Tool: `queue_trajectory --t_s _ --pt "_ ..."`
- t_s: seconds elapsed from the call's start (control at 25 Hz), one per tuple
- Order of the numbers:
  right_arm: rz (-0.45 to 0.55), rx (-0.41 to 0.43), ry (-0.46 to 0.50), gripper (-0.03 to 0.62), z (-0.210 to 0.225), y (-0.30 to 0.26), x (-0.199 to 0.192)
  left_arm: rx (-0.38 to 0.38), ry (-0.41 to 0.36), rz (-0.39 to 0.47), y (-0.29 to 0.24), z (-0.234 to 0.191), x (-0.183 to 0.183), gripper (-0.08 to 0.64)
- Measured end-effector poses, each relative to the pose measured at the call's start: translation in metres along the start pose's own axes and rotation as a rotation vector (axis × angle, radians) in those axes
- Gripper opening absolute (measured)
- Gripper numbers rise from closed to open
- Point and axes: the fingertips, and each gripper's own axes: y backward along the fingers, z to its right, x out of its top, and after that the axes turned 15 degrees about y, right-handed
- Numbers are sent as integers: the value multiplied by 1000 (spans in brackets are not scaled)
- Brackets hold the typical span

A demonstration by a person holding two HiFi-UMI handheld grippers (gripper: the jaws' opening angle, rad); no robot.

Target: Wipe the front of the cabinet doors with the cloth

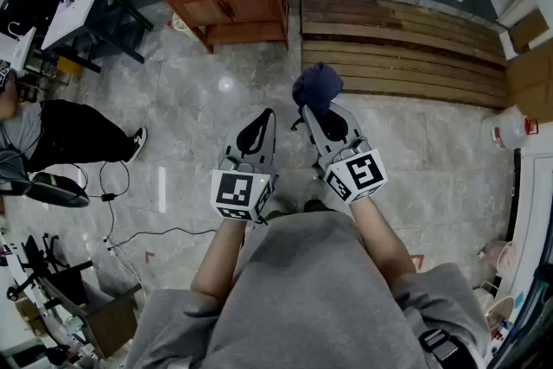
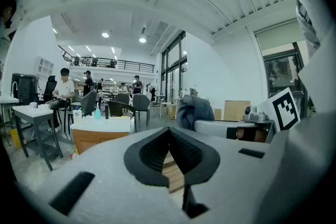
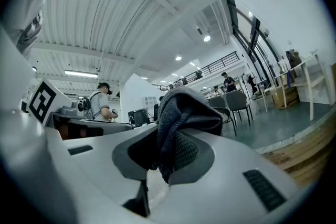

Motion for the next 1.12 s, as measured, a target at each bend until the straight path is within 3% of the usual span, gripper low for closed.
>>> queue_trajectory --t_s 0.68,1.12 --pt "-33 -34 32 41 -115 4 6 -17 57 -14 101 -51 -15 8" --pt "-50 -65 46 41 -111 -22 -6 -40 90 -43 88 -81 -24 8"
